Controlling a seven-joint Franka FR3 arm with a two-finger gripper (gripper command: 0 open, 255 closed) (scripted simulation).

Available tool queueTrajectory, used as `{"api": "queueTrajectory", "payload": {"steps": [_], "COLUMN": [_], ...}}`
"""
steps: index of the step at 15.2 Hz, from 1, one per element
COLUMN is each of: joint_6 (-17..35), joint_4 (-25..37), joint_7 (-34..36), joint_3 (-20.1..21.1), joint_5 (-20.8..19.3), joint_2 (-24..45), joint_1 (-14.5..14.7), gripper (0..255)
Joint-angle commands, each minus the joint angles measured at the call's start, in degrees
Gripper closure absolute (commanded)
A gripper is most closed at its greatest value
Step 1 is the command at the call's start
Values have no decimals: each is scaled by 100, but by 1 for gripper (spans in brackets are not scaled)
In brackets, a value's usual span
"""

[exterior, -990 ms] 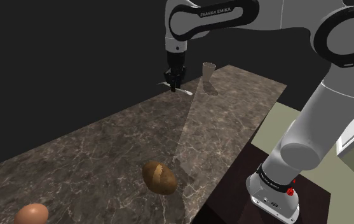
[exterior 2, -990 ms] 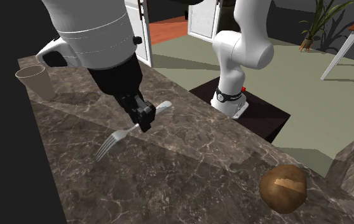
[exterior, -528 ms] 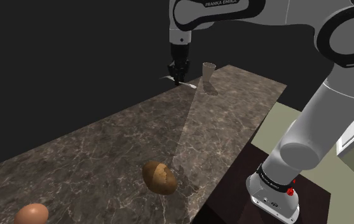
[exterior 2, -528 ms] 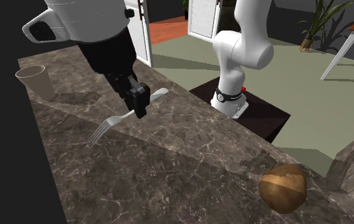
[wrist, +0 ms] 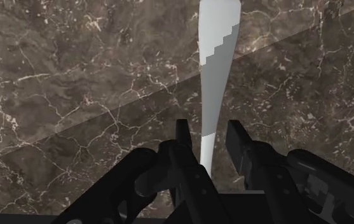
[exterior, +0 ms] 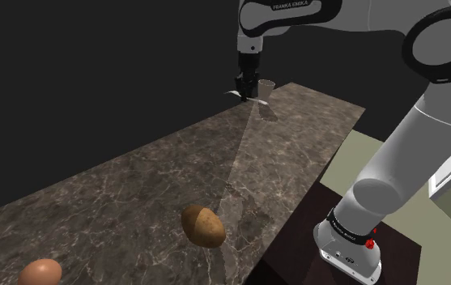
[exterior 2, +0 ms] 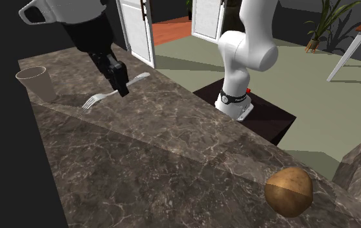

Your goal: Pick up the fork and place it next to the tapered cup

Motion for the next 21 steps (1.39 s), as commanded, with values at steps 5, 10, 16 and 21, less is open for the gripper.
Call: {"api": "queueTrajectory", "payload": {"steps": [5,10,16,21], "joint_6": [21,-2,-73,-195], "joint_4": [58,331,893,1581], "joint_7": [-794,-1446,-2223,-2861], "joint_3": [-413,-744,-1113,-1377], "joint_5": [-127,-209,-245,-203], "joint_2": [64,291,745,1279], "joint_1": [-396,-729,-1138,-1509], "gripper": [255,255,255,255]}}
